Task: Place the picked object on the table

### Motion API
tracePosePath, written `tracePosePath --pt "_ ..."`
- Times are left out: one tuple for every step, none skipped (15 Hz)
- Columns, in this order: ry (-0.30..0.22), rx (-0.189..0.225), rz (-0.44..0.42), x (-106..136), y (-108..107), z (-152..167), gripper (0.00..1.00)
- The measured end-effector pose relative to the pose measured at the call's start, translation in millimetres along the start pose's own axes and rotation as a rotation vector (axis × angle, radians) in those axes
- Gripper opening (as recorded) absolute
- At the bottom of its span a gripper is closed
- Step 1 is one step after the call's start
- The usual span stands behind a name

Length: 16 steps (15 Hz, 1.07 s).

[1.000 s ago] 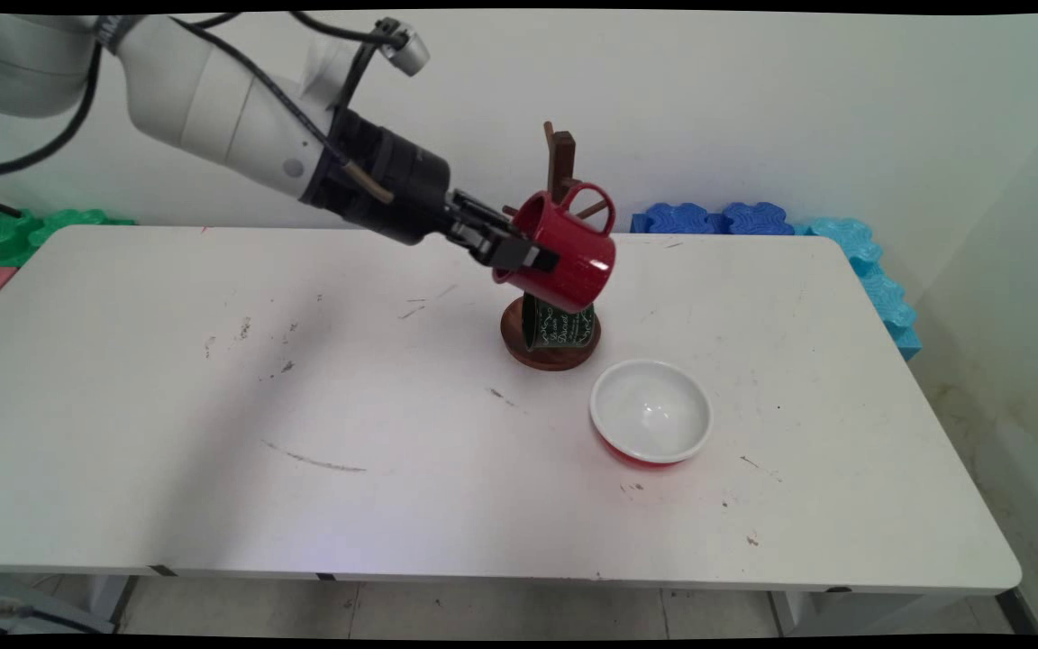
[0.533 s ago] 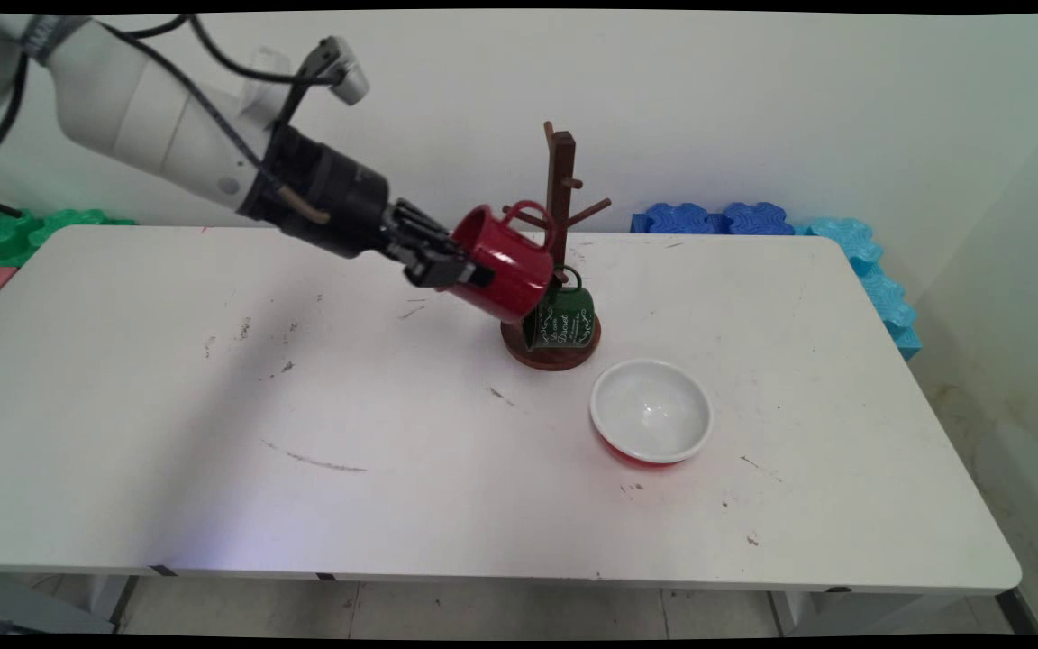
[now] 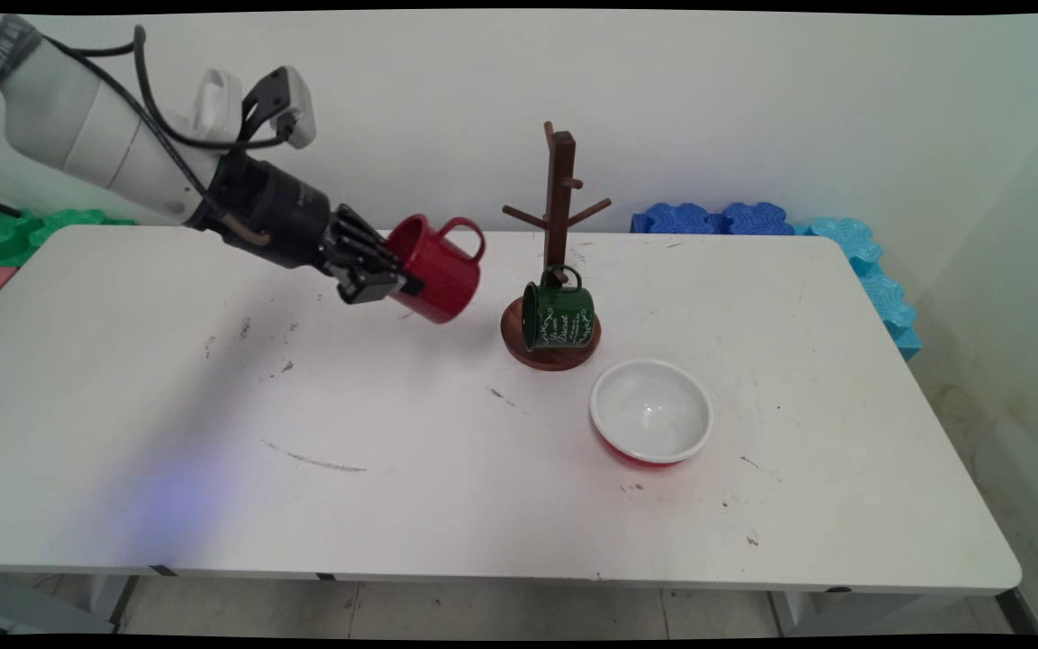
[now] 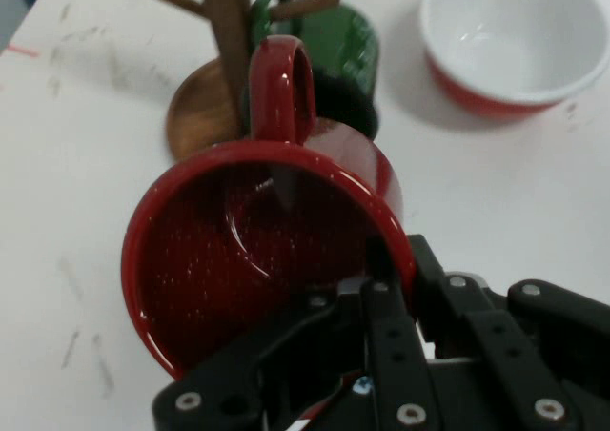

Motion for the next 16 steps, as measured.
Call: tracePosePath --pt "-0.012 0.012 0.018 -3.8 -3.6 0.2 0.0" --pt "-0.027 0.026 0.038 -8.1 -7.7 0.8 0.0" --pt "-0.041 0.04 0.059 -12.1 -12.0 2.0 0.0" --pt "-0.053 0.051 0.077 -15.2 -15.7 3.4 0.0" --pt "-0.066 0.064 0.098 -18.3 -19.8 5.3 0.0" --pt "-0.076 0.074 0.114 -20.6 -23.3 7.4 0.0" --pt "-0.083 0.08 0.123 -22.1 -25.5 8.9 0.0" --pt "-0.093 0.09 0.137 -24.2 -28.8 11.3 0.0" --pt "-0.105 0.099 0.152 -26.5 -32.3 14.5 0.0" --pt "-0.116 0.106 0.166 -28.8 -35.5 17.8 0.0" --pt "-0.125 0.111 0.179 -30.6 -38.0 20.9 0.0" --pt "-0.132 0.114 0.187 -31.9 -39.6 23.1 0.0" --pt "-0.141 0.117 0.199 -34.2 -42.1 26.4 0.0" --pt "-0.153 0.12 0.213 -37.2 -45.0 30.5 0.0" --pt "-0.165 0.122 0.225 -40.4 -47.7 34.6 0.0" --pt "-0.178 0.124 0.237 -43.8 -50.1 38.7 0.0"
